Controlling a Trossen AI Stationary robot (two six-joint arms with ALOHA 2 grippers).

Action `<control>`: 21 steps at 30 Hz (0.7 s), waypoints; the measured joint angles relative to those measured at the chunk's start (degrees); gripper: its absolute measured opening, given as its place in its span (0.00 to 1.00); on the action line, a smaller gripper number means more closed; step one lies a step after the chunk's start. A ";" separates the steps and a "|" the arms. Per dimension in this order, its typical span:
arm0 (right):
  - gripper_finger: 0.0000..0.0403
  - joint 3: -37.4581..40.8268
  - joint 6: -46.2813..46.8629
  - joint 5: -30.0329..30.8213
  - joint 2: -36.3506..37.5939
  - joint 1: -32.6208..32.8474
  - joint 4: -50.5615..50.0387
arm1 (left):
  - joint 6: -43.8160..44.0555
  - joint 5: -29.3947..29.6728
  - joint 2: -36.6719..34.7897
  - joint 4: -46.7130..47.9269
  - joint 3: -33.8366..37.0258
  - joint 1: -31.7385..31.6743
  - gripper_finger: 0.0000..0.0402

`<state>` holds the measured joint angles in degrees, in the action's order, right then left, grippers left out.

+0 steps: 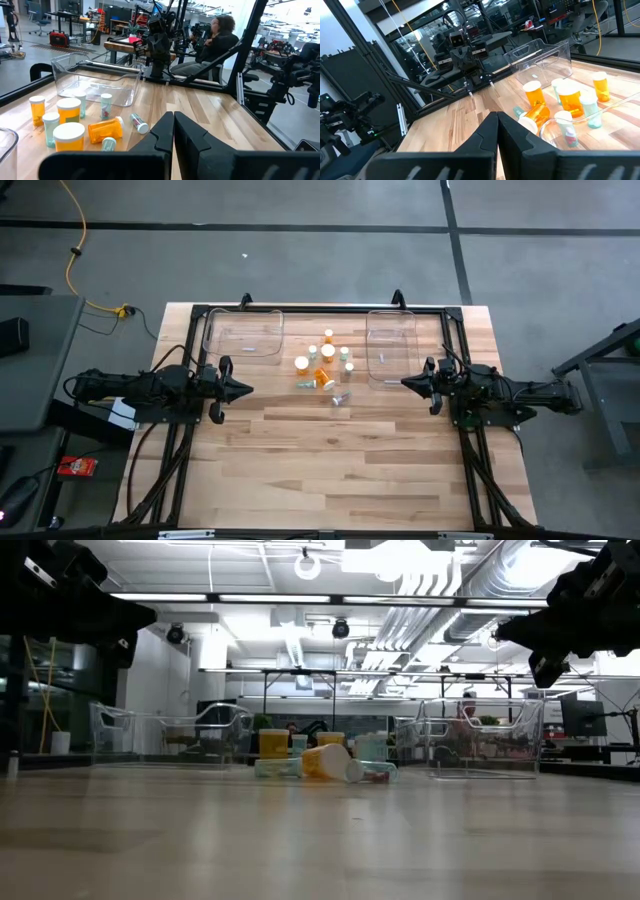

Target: Pick and place medicine bottles into bin by pill shape (circle, oval)

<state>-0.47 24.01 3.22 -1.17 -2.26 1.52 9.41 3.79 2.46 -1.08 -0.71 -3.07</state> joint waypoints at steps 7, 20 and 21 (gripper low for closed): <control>0.00 0.01 0.00 0.00 0.01 0.00 0.00 | 0.00 0.00 0.02 0.02 -0.02 0.00 0.01; 0.00 0.02 22.87 18.03 -0.98 -0.02 26.59 | 0.00 -0.01 0.02 0.01 -0.01 0.00 0.01; 0.00 0.00 21.08 17.28 -1.72 -0.02 32.22 | 0.00 0.00 0.01 0.02 0.00 0.00 0.01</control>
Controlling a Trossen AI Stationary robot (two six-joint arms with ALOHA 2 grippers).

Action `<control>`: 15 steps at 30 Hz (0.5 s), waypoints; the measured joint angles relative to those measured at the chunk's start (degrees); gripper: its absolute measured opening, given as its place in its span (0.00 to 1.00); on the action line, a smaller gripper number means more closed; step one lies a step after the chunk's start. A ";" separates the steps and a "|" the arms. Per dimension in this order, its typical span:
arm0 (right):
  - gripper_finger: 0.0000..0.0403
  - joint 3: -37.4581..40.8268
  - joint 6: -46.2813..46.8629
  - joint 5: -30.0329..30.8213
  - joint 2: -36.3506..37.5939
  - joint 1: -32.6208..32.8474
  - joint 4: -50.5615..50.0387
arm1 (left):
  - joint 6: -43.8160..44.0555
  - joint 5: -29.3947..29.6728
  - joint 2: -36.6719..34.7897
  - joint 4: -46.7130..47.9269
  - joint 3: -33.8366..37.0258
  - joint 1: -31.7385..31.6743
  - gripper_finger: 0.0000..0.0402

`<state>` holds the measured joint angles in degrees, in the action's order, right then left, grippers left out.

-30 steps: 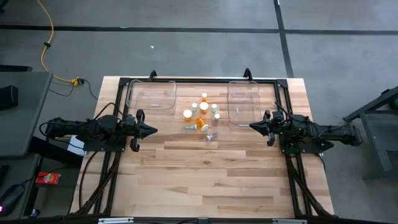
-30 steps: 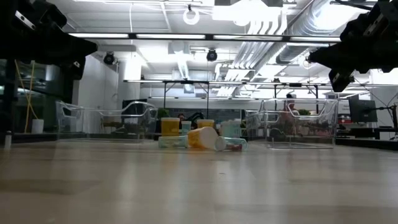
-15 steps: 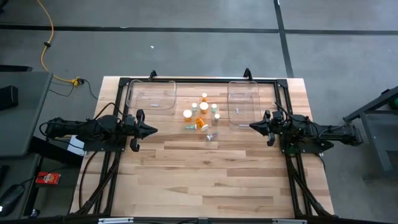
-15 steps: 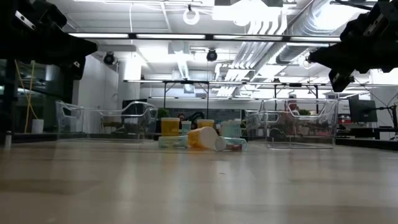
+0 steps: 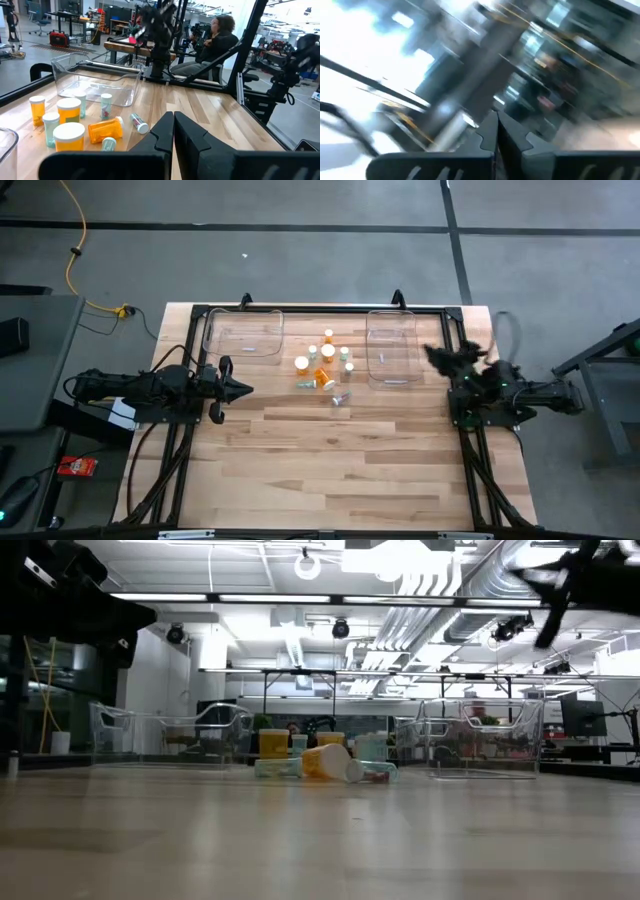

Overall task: Pick and place medicine bottles into bin by pill shape (circle, oval)
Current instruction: Put the blue capsule bottle into the right transparent bin

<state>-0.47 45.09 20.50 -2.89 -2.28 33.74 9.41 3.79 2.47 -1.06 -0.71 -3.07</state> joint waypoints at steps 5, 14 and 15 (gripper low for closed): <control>0.00 -5.52 -10.43 -6.23 -7.31 0.07 8.99 | 0.00 0.00 -0.01 -0.02 0.00 0.00 0.01; 0.00 -22.57 -19.64 -8.40 -25.17 0.07 -8.97 | 13.37 0.25 0.01 -0.51 0.00 0.00 0.01; 0.00 -24.05 -19.49 -8.39 -26.67 0.07 -10.88 | 16.52 1.08 0.01 -1.02 0.00 0.02 0.01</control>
<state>-24.52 25.60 12.11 -29.56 -2.22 22.86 25.93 4.87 2.48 -2.08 -0.71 -3.05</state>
